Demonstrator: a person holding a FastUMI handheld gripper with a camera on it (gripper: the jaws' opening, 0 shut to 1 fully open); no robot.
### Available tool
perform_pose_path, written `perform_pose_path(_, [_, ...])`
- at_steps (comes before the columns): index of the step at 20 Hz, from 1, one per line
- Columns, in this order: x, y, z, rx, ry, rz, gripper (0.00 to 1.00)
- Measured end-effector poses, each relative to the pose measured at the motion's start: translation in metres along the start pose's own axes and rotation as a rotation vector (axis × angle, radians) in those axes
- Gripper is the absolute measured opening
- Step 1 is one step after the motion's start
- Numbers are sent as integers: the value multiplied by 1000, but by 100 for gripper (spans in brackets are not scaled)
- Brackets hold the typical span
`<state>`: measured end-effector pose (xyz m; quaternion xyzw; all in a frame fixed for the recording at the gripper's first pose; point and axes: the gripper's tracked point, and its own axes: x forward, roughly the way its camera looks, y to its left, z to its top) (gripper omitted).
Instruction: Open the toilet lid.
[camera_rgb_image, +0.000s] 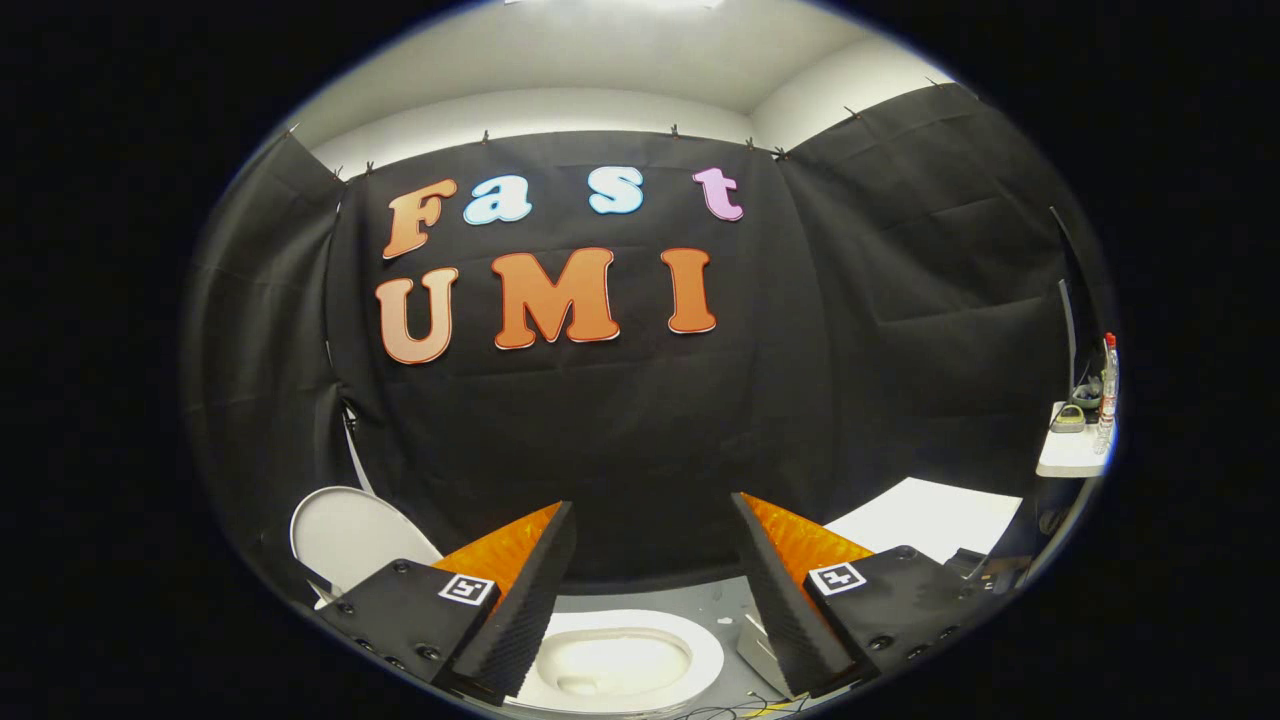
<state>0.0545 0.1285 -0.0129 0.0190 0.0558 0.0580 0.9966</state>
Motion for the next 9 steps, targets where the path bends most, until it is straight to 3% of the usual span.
perform_pose_path(9, [1, 7, -1, -14, -4, -1, 98])
